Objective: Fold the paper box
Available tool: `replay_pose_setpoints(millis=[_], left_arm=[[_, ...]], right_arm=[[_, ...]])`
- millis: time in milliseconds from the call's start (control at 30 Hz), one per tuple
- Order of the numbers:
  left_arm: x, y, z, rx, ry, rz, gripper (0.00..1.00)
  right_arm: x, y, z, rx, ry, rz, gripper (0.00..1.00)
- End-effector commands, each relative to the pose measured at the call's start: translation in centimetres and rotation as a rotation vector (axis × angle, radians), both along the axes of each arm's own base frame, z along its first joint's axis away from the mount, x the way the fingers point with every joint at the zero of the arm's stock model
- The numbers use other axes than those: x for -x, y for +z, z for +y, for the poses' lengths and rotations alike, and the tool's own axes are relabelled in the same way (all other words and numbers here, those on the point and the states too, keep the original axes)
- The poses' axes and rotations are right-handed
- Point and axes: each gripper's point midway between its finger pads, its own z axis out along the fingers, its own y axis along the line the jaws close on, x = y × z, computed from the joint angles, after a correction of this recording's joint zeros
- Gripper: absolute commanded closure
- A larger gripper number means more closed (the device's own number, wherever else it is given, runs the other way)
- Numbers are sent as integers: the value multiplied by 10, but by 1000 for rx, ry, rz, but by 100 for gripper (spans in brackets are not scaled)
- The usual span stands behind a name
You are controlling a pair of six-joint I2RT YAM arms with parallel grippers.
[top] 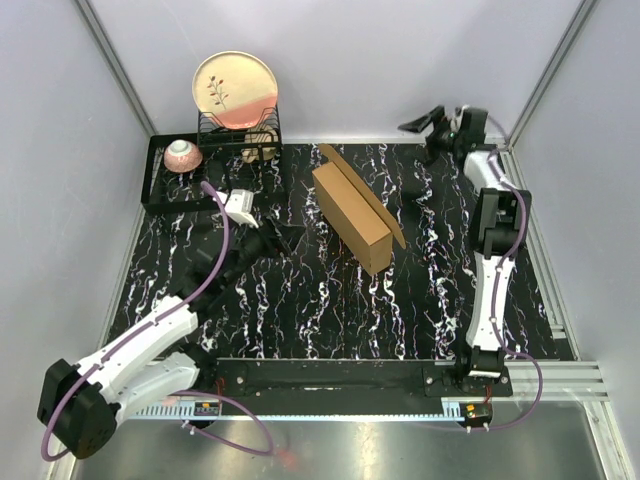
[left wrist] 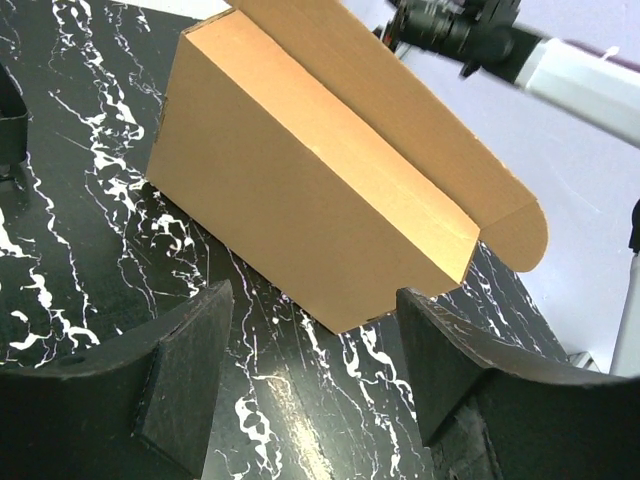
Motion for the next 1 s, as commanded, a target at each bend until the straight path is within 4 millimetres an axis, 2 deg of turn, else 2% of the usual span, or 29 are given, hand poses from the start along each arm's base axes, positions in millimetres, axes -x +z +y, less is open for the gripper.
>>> replay_pose_setpoints(millis=[0, 33, 67, 100, 133, 167, 200, 233, 267, 300, 333, 367, 400, 433, 467, 500, 533, 567, 600, 633, 700, 733, 767, 800, 833, 867, 900, 933, 967], left_arm=[[5, 19, 1, 19, -1, -54, 30], [5, 20, 2, 21, 0, -55, 30], [5, 21, 1, 26, -2, -56, 30], [6, 22, 1, 29, -3, -55, 30], [6, 23, 0, 30, -3, -54, 30], [6, 24, -1, 34, -6, -54, 30], [6, 24, -1, 34, -7, -54, 30], [6, 24, -1, 37, -5, -53, 30], [7, 25, -1, 44, -7, -52, 30], [7, 26, -1, 45, -8, -53, 30], [8, 25, 0, 47, -5, -52, 30], [10, 28, 0, 51, -8, -56, 30], [11, 27, 1, 51, -8, -57, 30], [12, 25, 2, 44, -8, -52, 30], [14, 25, 3, 46, -11, -57, 30], [14, 25, 5, 45, -2, -57, 30], [15, 20, 5, 43, 1, -47, 30], [15, 21, 7, 44, 7, -49, 30], [15, 20, 8, 45, 12, -46, 30], [16, 20, 7, 47, 11, -41, 30], [17, 21, 8, 50, 8, -42, 30], [17, 20, 8, 50, 10, -39, 30], [18, 22, 10, 51, 16, -44, 30], [18, 21, 11, 47, 19, -41, 30], [19, 22, 12, 47, 23, -45, 30], [19, 23, 13, 49, 25, -45, 30], [20, 22, 13, 46, 23, -44, 30], [20, 23, 13, 47, 23, -45, 30], [21, 23, 13, 48, 22, -44, 30]], right_arm=[[7, 90, -42, 471, -135, -91, 0], [10, 99, -37, 566, -143, -106, 0], [14, 124, -65, 784, -232, -139, 0], [18, 139, -61, 883, -255, -180, 0], [21, 136, -64, 973, -275, -179, 0], [22, 168, -70, 941, -375, -230, 0], [20, 168, -79, 882, -450, -206, 0], [21, 163, -81, 773, -444, -188, 0], [21, 151, -96, 519, -404, -174, 0], [21, 152, -96, 366, -363, -205, 0], [29, 135, -85, 238, -275, -240, 0], [29, 142, -82, 312, -285, -274, 0], [30, 135, -73, 450, -267, -269, 0], [20, 153, -84, 645, -366, -302, 0], [27, 143, -86, 863, -346, -302, 0], [30, 147, -55, 974, -347, -327, 0], [31, 154, -72, 1106, -460, -306, 0], [32, 166, -70, 1169, -481, -343, 0], [32, 173, -71, 1167, -543, -337, 0], [34, 170, -82, 1146, -616, -288, 0], [35, 192, -74, 958, -669, -338, 0], [37, 169, -64, 889, -579, -352, 0], [36, 207, -62, 782, -661, -444, 0], [38, 211, -61, 781, -685, -453, 0], [44, 226, -57, 915, -721, -476, 0], [42, 221, -49, 1049, -711, -464, 0], [42, 225, -44, 1190, -700, -469, 0], [48, 243, -38, 1387, -729, -492, 0], [54, 251, -42, 1415, -771, -504, 0]])
